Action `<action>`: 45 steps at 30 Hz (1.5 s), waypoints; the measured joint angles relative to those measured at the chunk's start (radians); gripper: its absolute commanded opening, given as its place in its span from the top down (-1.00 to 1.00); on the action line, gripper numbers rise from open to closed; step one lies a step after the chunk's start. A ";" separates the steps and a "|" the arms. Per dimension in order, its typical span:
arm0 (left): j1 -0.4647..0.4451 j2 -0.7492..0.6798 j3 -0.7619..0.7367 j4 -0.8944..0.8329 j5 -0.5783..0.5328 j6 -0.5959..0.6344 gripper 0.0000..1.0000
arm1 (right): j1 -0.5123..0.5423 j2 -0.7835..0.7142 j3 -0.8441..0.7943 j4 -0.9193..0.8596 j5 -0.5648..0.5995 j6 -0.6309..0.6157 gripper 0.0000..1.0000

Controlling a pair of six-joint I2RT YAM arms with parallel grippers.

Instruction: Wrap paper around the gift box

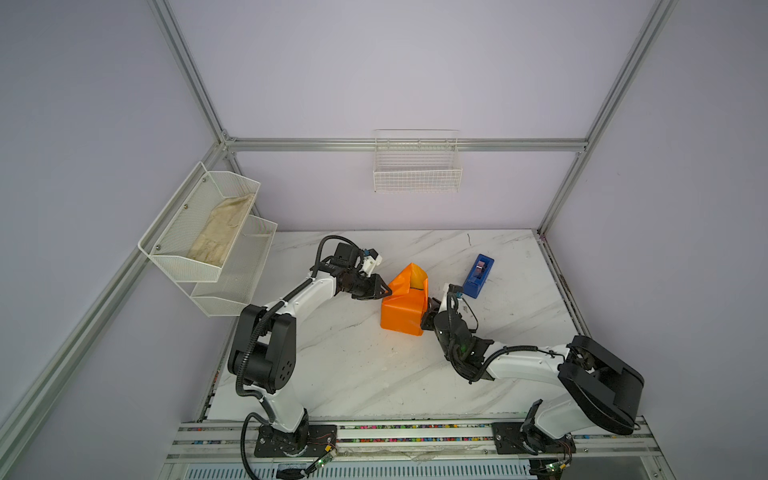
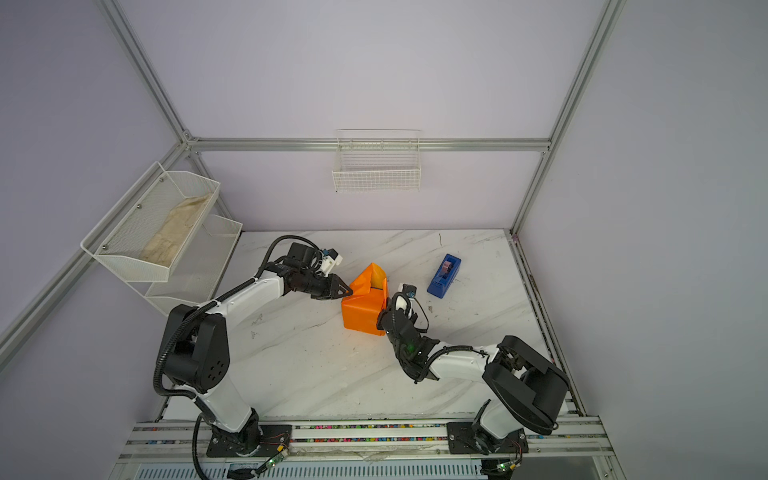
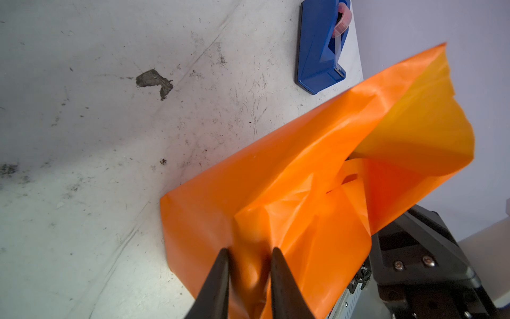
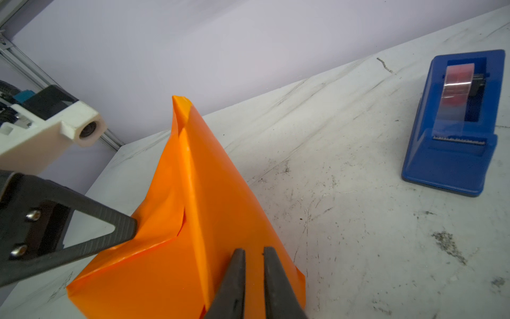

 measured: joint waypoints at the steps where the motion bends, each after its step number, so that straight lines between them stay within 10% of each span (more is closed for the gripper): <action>1: 0.000 0.000 0.000 0.000 -0.001 0.000 0.54 | -0.001 -0.003 0.007 -0.018 -0.007 -0.002 0.63; 24: -0.002 -0.002 0.000 -0.004 -0.007 0.008 0.53 | -0.010 -0.056 0.126 -0.257 -0.217 -0.006 0.25; 35: -0.003 -0.002 0.000 -0.005 -0.012 0.010 0.53 | -0.230 -0.312 0.110 -0.294 -0.515 -0.041 0.17; 45: -0.006 -0.003 0.001 -0.007 -0.018 0.010 0.53 | -0.320 -0.264 0.039 -0.265 -0.509 0.043 0.21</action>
